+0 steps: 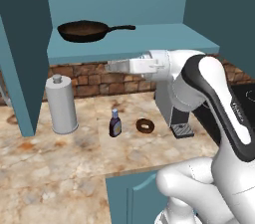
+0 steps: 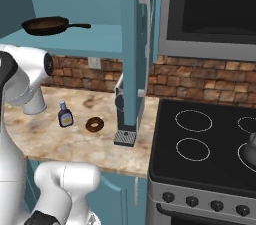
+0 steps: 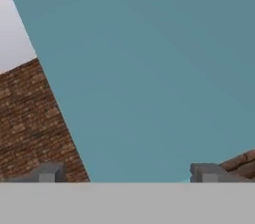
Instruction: Pick the pan from the cabinet and place it on the stove. Then turn on the stove burner for the pan.
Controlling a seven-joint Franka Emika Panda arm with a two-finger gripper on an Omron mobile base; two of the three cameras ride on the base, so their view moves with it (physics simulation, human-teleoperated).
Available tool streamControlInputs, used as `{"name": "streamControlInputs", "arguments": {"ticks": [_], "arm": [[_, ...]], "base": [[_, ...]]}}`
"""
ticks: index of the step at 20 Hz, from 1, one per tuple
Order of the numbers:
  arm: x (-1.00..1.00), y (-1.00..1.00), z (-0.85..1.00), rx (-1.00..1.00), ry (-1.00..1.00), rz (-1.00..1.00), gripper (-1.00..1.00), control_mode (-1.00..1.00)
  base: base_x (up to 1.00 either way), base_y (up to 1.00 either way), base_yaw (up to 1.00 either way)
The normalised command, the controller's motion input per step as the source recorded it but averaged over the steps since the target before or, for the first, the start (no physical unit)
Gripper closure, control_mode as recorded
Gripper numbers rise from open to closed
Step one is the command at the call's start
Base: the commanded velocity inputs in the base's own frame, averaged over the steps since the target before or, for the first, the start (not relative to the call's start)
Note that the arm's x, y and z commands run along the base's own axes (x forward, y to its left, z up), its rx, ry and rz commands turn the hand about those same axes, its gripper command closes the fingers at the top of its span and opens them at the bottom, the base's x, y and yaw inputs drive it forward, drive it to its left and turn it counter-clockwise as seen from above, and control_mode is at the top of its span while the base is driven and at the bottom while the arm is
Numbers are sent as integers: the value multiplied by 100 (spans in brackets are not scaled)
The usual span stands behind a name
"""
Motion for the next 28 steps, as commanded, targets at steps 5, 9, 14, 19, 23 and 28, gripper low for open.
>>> {"name": "streamControlInputs", "arguments": {"ticks": [5, 9, 14, 19, 23, 28], "arm": [[2, -38, 12, -10, -21, -7, -100, -100], [6, -28, 2, -10, -16, -10, -100, -100], [1, -37, 0, -3, -6, -12, -100, -100], [10, -34, 0, -2, -3, -11, -100, -100], [33, -26, 1, -6, -1, -6, -100, -100], [45, -32, 2, -2, 0, -4, -100, -100]], "base": [[0, 0, 0], [0, 0, 0], [0, 0, 0], [0, 0, 0], [0, 0, 0], [0, 0, 0]]}}
